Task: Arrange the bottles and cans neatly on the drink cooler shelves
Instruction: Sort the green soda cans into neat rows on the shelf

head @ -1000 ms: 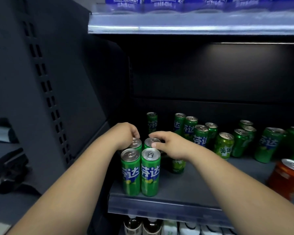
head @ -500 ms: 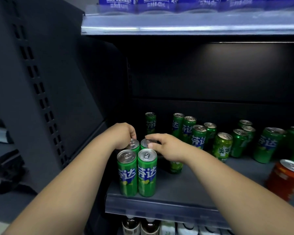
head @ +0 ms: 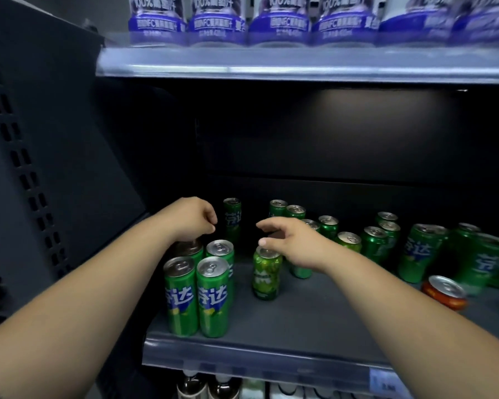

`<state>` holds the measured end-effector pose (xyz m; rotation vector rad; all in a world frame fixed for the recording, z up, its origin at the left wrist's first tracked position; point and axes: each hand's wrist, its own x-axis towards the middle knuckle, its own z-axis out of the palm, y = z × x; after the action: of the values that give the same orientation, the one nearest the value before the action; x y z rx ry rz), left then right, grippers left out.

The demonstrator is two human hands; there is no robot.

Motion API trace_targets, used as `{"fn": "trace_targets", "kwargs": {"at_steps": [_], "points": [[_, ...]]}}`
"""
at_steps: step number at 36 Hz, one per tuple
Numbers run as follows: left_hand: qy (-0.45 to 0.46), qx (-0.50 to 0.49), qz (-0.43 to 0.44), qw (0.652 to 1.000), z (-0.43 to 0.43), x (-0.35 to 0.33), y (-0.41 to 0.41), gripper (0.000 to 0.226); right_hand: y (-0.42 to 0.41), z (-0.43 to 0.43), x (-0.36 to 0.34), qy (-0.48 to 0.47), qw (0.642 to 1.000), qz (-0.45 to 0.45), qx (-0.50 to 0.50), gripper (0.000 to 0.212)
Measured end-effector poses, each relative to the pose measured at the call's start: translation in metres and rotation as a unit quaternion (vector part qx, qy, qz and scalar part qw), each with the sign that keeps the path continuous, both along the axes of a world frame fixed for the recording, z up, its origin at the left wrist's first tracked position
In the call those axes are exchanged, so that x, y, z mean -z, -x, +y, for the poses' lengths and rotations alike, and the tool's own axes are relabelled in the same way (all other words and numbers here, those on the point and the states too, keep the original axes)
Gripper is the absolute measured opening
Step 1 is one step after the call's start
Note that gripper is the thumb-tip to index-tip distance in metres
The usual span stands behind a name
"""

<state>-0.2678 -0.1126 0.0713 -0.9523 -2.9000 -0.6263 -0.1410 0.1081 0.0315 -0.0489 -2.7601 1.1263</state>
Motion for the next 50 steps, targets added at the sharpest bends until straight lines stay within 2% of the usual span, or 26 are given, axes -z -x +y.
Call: {"fn": "trace_targets", "kwargs": {"at_steps": [7, 12, 14, 20, 24, 30, 35, 39, 44, 50], "points": [[-0.005, 0.036, 0.027, 0.999, 0.032, -0.008, 0.004, 0.027, 0.002, 0.045, -0.027, -0.079, 0.997, 0.004, 0.005, 0.054], [0.108, 0.054, 0.002, 0.993, 0.056, -0.011, 0.027, 0.035, 0.033, 0.067, -0.035, -0.122, 0.992, -0.025, 0.016, 0.057], [0.127, 0.058, -0.01, 0.99, 0.065, -0.013, 0.043, 0.035, 0.05, 0.074, -0.036, -0.129, 0.991, -0.035, 0.024, 0.056], [0.078, 0.091, -0.027, 0.992, 0.089, -0.004, 0.097, 0.034, 0.102, 0.09, -0.027, -0.179, 0.982, -0.041, 0.039, 0.055], [0.056, 0.084, -0.025, 0.995, 0.105, 0.004, 0.129, 0.055, 0.134, 0.099, -0.017, -0.2, 0.977, -0.049, 0.05, 0.058], [0.085, 0.076, -0.069, 0.991, 0.12, 0.018, 0.155, 0.08, 0.163, 0.108, -0.006, -0.209, 0.97, -0.118, 0.042, 0.073], [0.093, 0.07, -0.092, 0.989, 0.124, 0.027, 0.166, 0.078, 0.174, 0.105, -0.007, -0.212, 0.963, -0.167, 0.02, 0.059], [0.076, 0.082, -0.093, 0.989, 0.124, 0.027, 0.166, 0.063, 0.175, 0.099, -0.003, -0.242, 0.964, -0.106, 0.019, 0.034], [0.05, 0.11, -0.058, 0.991, 0.119, 0.023, 0.153, 0.061, 0.159, 0.086, -0.005, -0.196, 0.98, -0.04, 0.015, 0.034], [0.031, 0.152, -0.018, 0.988, 0.1, -0.021, 0.116, 0.062, 0.124, 0.073, -0.042, -0.177, 0.983, 0.047, -0.008, 0.038]]}}
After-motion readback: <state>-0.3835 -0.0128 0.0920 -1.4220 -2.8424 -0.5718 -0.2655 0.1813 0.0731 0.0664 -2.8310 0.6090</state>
